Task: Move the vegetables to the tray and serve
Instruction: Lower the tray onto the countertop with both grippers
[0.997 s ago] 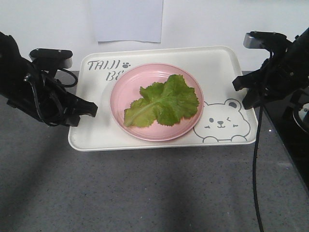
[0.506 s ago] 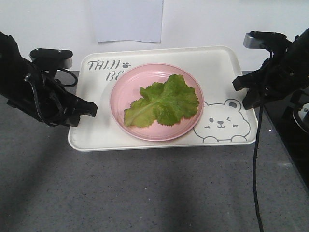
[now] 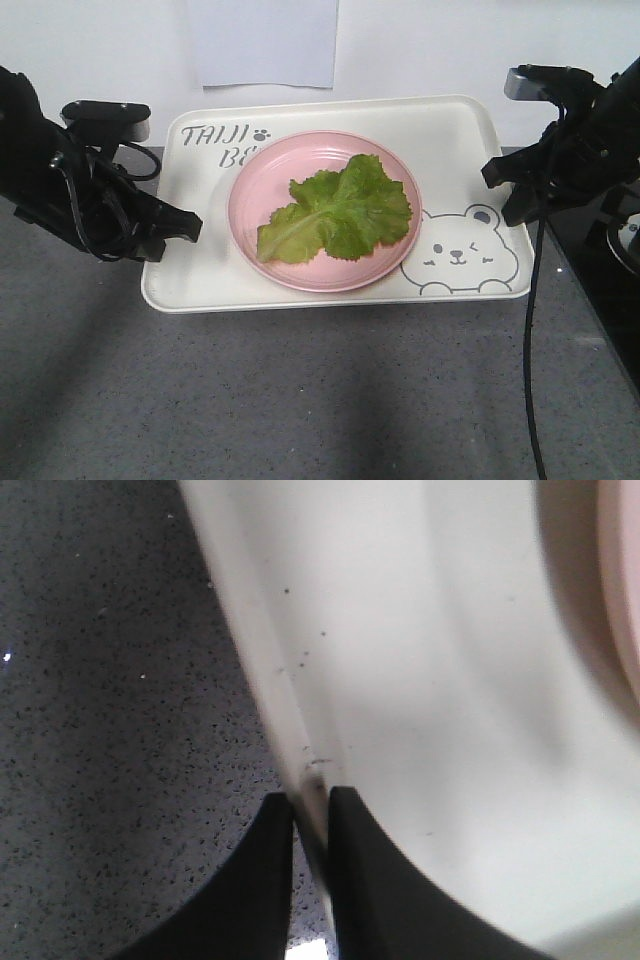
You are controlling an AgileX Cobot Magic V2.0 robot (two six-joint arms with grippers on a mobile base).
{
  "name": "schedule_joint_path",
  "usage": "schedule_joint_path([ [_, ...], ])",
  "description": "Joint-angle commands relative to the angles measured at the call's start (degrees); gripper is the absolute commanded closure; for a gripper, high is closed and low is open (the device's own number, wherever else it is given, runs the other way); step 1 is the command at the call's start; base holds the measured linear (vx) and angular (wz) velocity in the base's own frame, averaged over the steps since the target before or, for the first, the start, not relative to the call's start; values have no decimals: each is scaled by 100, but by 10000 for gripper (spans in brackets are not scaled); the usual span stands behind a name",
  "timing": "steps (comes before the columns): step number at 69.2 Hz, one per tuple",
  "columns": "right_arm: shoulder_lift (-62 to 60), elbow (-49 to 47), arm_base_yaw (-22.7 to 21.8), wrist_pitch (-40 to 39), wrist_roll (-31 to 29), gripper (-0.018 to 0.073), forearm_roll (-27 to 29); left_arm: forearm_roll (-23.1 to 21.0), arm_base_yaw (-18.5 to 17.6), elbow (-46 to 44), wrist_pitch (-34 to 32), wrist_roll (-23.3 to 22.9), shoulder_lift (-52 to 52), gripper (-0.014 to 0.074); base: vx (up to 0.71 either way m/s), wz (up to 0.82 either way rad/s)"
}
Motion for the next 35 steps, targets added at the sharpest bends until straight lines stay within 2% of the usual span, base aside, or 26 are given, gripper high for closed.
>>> schedule_joint_path([
  [1,-316,-166,95,51,-228,565,916,-577,-130,-178,-542,145,-240,602,0,0],
  [21,-151,-166,107,-212,-530,565,1442,183,-130,-174,-589,122,-236,602,0,0],
  [35,303,-166,114,-185,-524,565,1463,285,-130,-174,-709,106,-234,602,0,0],
])
